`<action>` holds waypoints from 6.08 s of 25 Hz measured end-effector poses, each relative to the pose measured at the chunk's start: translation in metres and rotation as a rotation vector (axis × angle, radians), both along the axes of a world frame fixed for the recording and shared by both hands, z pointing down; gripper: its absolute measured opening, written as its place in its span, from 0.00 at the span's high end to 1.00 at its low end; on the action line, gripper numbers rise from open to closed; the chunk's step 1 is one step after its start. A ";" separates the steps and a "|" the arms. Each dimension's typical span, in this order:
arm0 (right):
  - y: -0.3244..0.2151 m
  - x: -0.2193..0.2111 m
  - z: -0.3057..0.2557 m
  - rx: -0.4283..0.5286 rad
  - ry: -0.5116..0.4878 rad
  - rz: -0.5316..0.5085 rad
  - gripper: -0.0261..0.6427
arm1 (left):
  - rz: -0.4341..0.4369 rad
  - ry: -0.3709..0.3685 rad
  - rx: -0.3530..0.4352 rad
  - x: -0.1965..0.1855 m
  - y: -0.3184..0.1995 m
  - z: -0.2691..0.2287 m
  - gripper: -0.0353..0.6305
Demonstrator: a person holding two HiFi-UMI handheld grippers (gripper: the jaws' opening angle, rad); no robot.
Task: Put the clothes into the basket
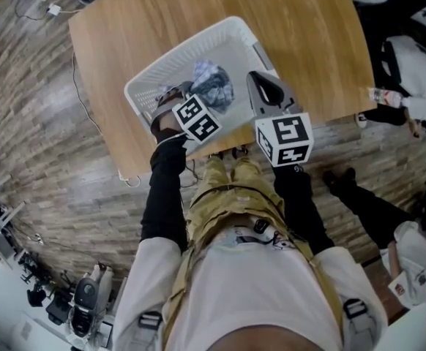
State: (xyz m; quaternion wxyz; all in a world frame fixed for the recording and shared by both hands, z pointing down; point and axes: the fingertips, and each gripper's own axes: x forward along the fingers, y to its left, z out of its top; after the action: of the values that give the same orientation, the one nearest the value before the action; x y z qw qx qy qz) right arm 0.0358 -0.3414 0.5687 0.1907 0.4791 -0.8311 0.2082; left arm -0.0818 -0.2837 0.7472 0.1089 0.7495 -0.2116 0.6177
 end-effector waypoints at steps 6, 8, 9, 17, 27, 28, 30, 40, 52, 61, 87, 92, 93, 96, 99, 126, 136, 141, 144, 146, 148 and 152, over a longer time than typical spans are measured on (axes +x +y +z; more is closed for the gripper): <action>0.004 -0.007 0.007 -0.028 0.015 -0.025 0.93 | 0.028 -0.026 -0.084 0.002 0.007 0.033 0.62; 0.005 -0.009 0.009 -0.035 0.018 -0.032 0.93 | 0.034 -0.031 -0.109 0.001 0.010 0.042 0.62; 0.005 -0.009 0.010 -0.040 0.020 -0.034 0.93 | 0.037 -0.033 -0.121 0.000 0.012 0.046 0.62; 0.006 -0.009 0.014 -0.053 0.034 -0.043 0.93 | 0.074 -0.042 -0.193 0.002 0.022 0.075 0.61; 0.010 -0.004 0.011 -0.049 0.051 -0.038 0.93 | 0.103 -0.059 -0.239 0.004 0.035 0.105 0.56; 0.011 -0.004 0.011 -0.049 0.053 -0.038 0.93 | 0.095 -0.054 -0.241 0.005 0.035 0.106 0.56; 0.013 -0.004 0.010 -0.048 0.056 -0.037 0.93 | 0.077 -0.038 -0.242 0.006 0.033 0.106 0.52; 0.018 -0.007 -0.015 -0.003 0.052 -0.041 0.93 | -0.040 0.151 -0.139 0.014 0.011 0.041 0.38; 0.031 -0.014 -0.070 0.102 0.024 -0.036 0.93 | -0.300 0.566 0.287 0.026 -0.040 -0.151 0.41; 0.034 -0.022 -0.127 0.236 -0.018 -0.055 0.93 | -0.430 0.724 0.559 0.013 -0.031 -0.252 0.65; 0.027 -0.048 -0.219 0.461 -0.085 -0.103 0.93 | -0.632 0.852 0.829 -0.019 -0.025 -0.370 0.94; 0.025 -0.045 -0.223 0.478 -0.092 -0.096 0.93 | -0.647 0.871 0.853 -0.019 -0.026 -0.379 0.94; 0.025 -0.045 -0.224 0.481 -0.094 -0.096 0.93 | -0.649 0.874 0.855 -0.019 -0.026 -0.379 0.95; 0.025 -0.046 -0.224 0.488 -0.096 -0.093 0.93 | -0.645 0.884 0.863 -0.019 -0.025 -0.382 0.95; 0.027 -0.047 -0.223 0.494 -0.100 -0.093 0.93 | -0.633 0.889 0.868 -0.016 -0.023 -0.383 0.95; 0.037 -0.041 -0.236 0.530 -0.116 -0.085 0.93 | -0.603 0.952 0.873 -0.003 -0.011 -0.400 0.94; 0.044 -0.036 -0.240 0.539 -0.119 -0.082 0.93 | -0.610 0.993 0.854 -0.001 -0.003 -0.405 0.95; 0.048 -0.035 -0.240 0.541 -0.124 -0.086 0.93 | -0.622 1.000 0.853 0.001 0.000 -0.405 0.95; 0.051 -0.035 -0.241 0.543 -0.128 -0.084 0.93 | -0.630 0.996 0.860 -0.001 0.002 -0.405 0.95; 0.052 -0.035 -0.242 0.545 -0.130 -0.081 0.93 | -0.634 0.993 0.862 -0.003 0.004 -0.405 0.95; 0.053 -0.035 -0.241 0.543 -0.134 -0.079 0.93 | -0.636 0.990 0.863 -0.004 0.005 -0.405 0.95; 0.055 -0.035 -0.237 0.535 -0.137 -0.078 0.93 | -0.638 0.975 0.871 -0.004 0.007 -0.403 0.95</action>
State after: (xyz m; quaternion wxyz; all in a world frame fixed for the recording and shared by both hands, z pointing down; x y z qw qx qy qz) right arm 0.0006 -0.2867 0.3314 0.0087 0.4648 -0.8854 0.0058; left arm -0.0860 -0.2768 0.3445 0.0575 0.8167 -0.5741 0.0115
